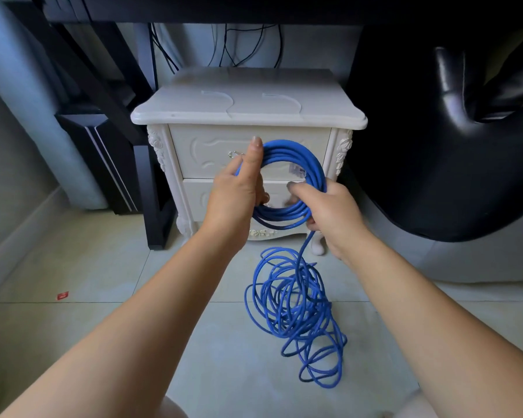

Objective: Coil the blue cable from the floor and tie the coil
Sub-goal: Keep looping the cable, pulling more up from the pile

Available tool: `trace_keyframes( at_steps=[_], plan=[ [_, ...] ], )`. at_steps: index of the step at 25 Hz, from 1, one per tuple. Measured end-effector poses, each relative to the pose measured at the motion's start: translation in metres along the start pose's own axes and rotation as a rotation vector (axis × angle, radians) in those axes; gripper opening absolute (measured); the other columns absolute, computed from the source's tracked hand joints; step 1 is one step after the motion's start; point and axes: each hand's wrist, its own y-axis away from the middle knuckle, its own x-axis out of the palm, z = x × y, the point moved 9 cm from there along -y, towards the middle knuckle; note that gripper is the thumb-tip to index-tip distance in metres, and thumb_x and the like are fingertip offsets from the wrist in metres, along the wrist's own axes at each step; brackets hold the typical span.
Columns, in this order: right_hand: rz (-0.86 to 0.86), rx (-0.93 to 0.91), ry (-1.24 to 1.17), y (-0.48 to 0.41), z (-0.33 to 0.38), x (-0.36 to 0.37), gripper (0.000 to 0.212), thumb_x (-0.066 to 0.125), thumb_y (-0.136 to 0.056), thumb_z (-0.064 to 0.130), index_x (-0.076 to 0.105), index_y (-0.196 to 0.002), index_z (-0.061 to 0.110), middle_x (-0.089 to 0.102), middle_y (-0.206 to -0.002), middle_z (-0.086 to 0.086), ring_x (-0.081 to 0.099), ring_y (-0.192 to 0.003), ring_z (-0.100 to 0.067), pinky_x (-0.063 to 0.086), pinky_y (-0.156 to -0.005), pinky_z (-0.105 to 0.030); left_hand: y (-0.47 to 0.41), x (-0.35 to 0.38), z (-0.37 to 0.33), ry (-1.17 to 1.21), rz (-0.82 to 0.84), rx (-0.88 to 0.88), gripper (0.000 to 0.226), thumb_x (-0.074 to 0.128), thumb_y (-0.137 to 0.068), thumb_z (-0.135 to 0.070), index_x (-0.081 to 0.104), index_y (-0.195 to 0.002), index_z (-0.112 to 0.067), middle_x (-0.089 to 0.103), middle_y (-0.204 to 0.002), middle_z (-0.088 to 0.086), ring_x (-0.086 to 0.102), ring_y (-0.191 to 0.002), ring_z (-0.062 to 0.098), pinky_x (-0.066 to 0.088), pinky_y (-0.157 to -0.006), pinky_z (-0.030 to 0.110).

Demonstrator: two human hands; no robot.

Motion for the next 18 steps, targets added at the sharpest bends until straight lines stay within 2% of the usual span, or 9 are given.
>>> trace_keyframes(
  at_steps=[3, 6, 8, 9, 11, 12, 14, 16, 18],
  plan=[
    [-0.069, -0.023, 0.062, -0.001, 0.007, -0.011, 0.026, 0.061, -0.085, 0.022, 0.06, -0.059, 0.019, 0.066, -0.057, 0.009, 0.05, -0.052, -0.007, 0.037, -0.056, -0.025, 0.003, 0.008, 0.004, -0.106, 0.136, -0.024, 0.048, 0.044, -0.097, -0.053, 0.045, -0.068, -0.015, 0.04, -0.053, -0.001, 0.041, -0.047, 0.015, 0.046, -0.066, 0.036],
    [-0.053, -0.092, 0.228, 0.0, 0.019, -0.015, 0.029, 0.057, -0.085, 0.018, 0.056, -0.057, 0.013, 0.06, -0.048, 0.005, 0.046, -0.045, -0.006, 0.037, -0.053, -0.025, 0.006, 0.004, -0.009, -0.279, 0.164, 0.059, 0.05, 0.045, -0.098, -0.048, 0.058, -0.085, -0.002, 0.056, -0.071, 0.009, 0.057, -0.059, 0.017, 0.05, -0.061, 0.024],
    [-0.056, -0.145, 0.342, 0.002, 0.027, -0.013, 0.025, 0.057, -0.085, 0.019, 0.055, -0.062, 0.009, 0.058, -0.05, 0.001, 0.048, -0.047, -0.009, 0.039, -0.052, -0.026, 0.008, 0.008, -0.016, -0.337, 0.217, 0.127, 0.04, 0.056, -0.091, -0.05, 0.064, -0.099, -0.011, 0.064, -0.086, 0.002, 0.062, -0.072, 0.015, 0.05, -0.065, 0.019],
    [-0.053, -0.172, 0.418, 0.002, 0.029, -0.011, 0.026, 0.057, -0.084, 0.024, 0.055, -0.063, 0.008, 0.06, -0.054, -0.003, 0.051, -0.051, -0.015, 0.041, -0.054, -0.029, 0.01, 0.012, -0.02, -0.413, 0.265, 0.192, 0.042, 0.061, -0.083, -0.054, 0.063, -0.105, -0.019, 0.066, -0.095, -0.004, 0.064, -0.08, 0.012, 0.05, -0.07, 0.017],
    [-0.043, -0.198, 0.568, 0.002, 0.031, -0.006, 0.028, 0.054, -0.078, 0.029, 0.05, -0.06, 0.007, 0.056, -0.056, -0.008, 0.047, -0.059, -0.027, 0.04, -0.055, -0.036, 0.016, 0.024, -0.021, -0.681, 0.357, 0.358, 0.061, 0.067, -0.072, -0.061, 0.058, -0.121, -0.025, 0.061, -0.113, -0.009, 0.06, -0.099, 0.003, 0.048, -0.081, 0.013],
    [-0.047, -0.193, 0.582, 0.001, 0.031, -0.007, 0.027, 0.054, -0.077, 0.026, 0.046, -0.057, 0.008, 0.052, -0.054, -0.008, 0.042, -0.059, -0.027, 0.037, -0.053, -0.037, 0.018, 0.029, -0.02, -0.786, 0.391, 0.417, 0.068, 0.071, -0.072, -0.061, 0.053, -0.127, -0.024, 0.057, -0.121, -0.009, 0.057, -0.105, 0.001, 0.047, -0.082, 0.013],
    [-0.045, -0.181, 0.547, 0.001, 0.03, -0.009, 0.023, 0.057, -0.078, 0.022, 0.051, -0.06, 0.007, 0.058, -0.06, -0.016, 0.045, -0.059, -0.028, 0.043, -0.056, -0.042, 0.019, 0.032, -0.019, -0.883, 0.424, 0.478, 0.067, 0.07, -0.079, -0.054, 0.049, -0.133, -0.02, 0.054, -0.125, -0.006, 0.056, -0.103, 0.005, 0.047, -0.082, 0.015],
    [-0.024, -0.182, 0.546, 0.003, 0.029, -0.009, 0.024, 0.061, -0.08, 0.027, 0.059, -0.068, 0.007, 0.066, -0.068, -0.016, 0.058, -0.065, -0.035, 0.051, -0.062, -0.042, 0.015, 0.03, -0.018, -0.942, 0.427, 0.498, 0.052, 0.063, -0.088, -0.046, 0.052, -0.128, -0.015, 0.056, -0.112, -0.004, 0.057, -0.09, 0.011, 0.047, -0.08, 0.022],
    [-0.003, -0.176, 0.528, 0.003, 0.028, -0.008, 0.025, 0.063, -0.081, 0.033, 0.061, -0.069, 0.011, 0.066, -0.062, -0.008, 0.064, -0.066, -0.03, 0.05, -0.06, -0.035, 0.013, 0.029, -0.016, -0.932, 0.414, 0.446, 0.036, 0.057, -0.094, -0.041, 0.055, -0.117, -0.012, 0.057, -0.097, -0.001, 0.059, -0.071, 0.012, 0.05, -0.067, 0.025]
  ],
)
